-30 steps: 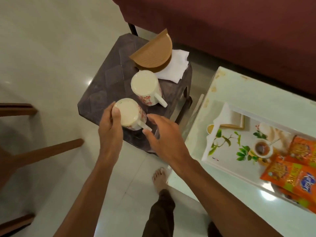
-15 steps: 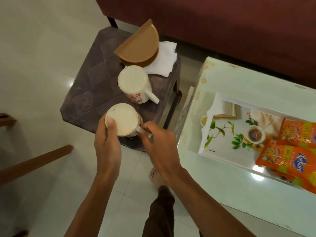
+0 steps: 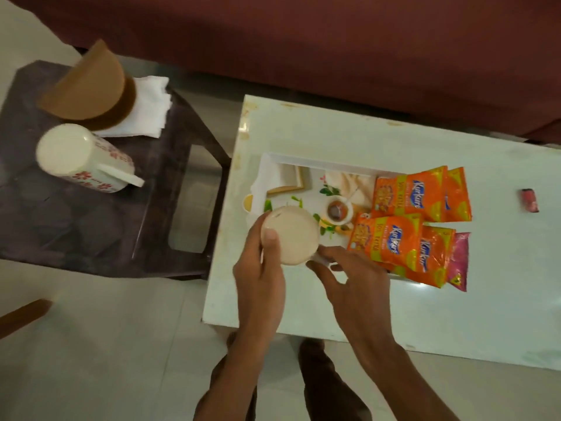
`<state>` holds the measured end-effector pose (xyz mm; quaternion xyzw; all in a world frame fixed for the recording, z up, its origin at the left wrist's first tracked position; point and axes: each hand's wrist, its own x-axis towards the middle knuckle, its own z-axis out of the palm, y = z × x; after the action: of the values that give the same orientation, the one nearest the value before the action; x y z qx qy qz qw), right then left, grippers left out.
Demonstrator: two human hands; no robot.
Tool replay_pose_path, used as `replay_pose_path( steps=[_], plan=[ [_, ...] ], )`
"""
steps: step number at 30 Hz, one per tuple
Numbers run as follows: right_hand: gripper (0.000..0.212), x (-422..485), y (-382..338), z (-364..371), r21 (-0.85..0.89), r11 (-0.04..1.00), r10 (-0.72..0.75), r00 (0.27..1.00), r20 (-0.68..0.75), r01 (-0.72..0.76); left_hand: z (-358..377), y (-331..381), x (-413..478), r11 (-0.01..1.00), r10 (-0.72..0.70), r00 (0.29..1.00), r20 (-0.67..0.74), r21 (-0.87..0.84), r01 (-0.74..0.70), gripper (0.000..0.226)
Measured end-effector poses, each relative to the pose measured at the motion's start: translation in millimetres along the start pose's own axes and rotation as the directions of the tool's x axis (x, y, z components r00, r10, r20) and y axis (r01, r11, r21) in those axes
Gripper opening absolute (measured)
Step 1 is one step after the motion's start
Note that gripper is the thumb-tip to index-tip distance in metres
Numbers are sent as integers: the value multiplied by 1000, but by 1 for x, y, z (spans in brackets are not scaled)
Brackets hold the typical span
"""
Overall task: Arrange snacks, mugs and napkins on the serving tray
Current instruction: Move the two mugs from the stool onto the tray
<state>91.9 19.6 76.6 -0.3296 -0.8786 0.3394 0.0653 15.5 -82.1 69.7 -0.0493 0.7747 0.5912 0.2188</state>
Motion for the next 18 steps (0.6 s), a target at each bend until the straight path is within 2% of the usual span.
replay_pose_path(
  steps=[4,8,18],
  plan=[
    [20,10,45,-11,4,998,57,998,4,-57,49,-12,8,999,7,993,118,35,-11,36],
    [18,17,68,-6,-46,999,23,1000,19,-22,72,-29,21,995,20,986,165,97,-36,37],
    [16,23,87,16,-215,976,50,998,25,-44,86,-65,33,986,-12,979,205,166,-23,40]
  ],
)
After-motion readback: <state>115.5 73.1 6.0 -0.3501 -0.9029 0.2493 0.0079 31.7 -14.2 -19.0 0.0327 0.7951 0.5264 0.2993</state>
